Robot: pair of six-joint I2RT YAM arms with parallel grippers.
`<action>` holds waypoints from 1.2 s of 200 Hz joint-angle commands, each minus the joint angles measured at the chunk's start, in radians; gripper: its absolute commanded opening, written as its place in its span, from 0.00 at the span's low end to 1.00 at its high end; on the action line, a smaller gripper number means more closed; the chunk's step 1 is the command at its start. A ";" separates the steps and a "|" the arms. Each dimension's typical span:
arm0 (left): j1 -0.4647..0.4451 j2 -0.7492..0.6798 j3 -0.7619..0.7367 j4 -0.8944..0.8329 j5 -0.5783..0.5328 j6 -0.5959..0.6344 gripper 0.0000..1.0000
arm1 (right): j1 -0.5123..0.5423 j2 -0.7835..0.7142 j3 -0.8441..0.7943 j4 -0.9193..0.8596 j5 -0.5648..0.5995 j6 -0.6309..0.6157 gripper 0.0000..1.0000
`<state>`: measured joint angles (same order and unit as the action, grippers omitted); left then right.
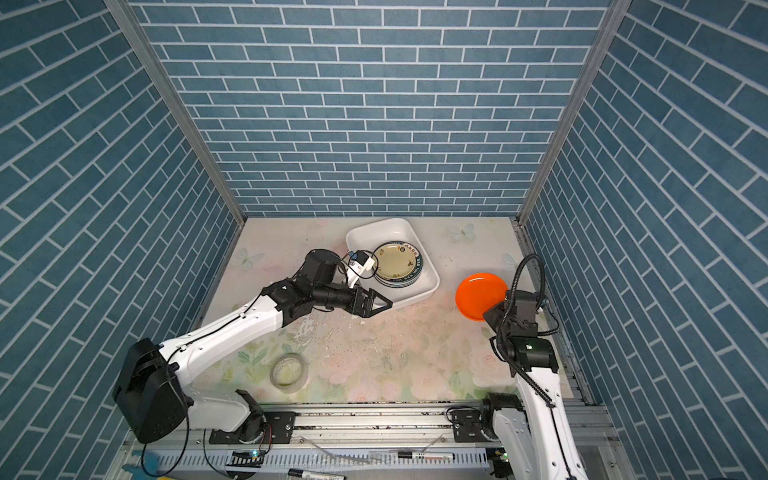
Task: Place the plates into the plastic bin on the countertop
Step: 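Lift the orange plate with the right gripper toward the bin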
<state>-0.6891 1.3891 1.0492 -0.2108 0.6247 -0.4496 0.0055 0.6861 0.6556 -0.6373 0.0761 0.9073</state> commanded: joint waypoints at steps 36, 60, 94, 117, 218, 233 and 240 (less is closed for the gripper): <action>0.076 -0.030 -0.027 0.025 -0.039 -0.017 1.00 | -0.004 -0.006 0.046 -0.020 -0.023 -0.017 0.04; 0.120 -0.036 -0.030 0.032 -0.042 -0.030 1.00 | -0.004 0.016 0.054 0.015 -0.055 -0.012 0.04; 0.169 -0.032 -0.035 0.029 -0.063 -0.047 1.00 | -0.005 0.059 0.058 0.077 -0.097 0.009 0.04; 0.208 -0.025 -0.035 0.012 -0.094 -0.060 1.00 | -0.002 0.097 0.055 0.142 -0.155 0.028 0.04; 0.497 0.092 -0.017 -0.055 -0.069 -0.204 1.00 | 0.123 0.362 0.125 0.375 -0.207 0.087 0.03; 0.522 0.073 -0.023 -0.049 -0.075 -0.211 1.00 | 0.154 0.406 0.148 0.406 -0.196 0.090 0.03; 0.533 0.063 -0.025 -0.047 -0.078 -0.212 1.00 | 0.170 0.429 0.162 0.416 -0.191 0.090 0.03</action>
<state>-0.1883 1.4921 1.0317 -0.2428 0.5617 -0.6453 0.1341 1.0676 0.7609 -0.3202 -0.1318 0.9653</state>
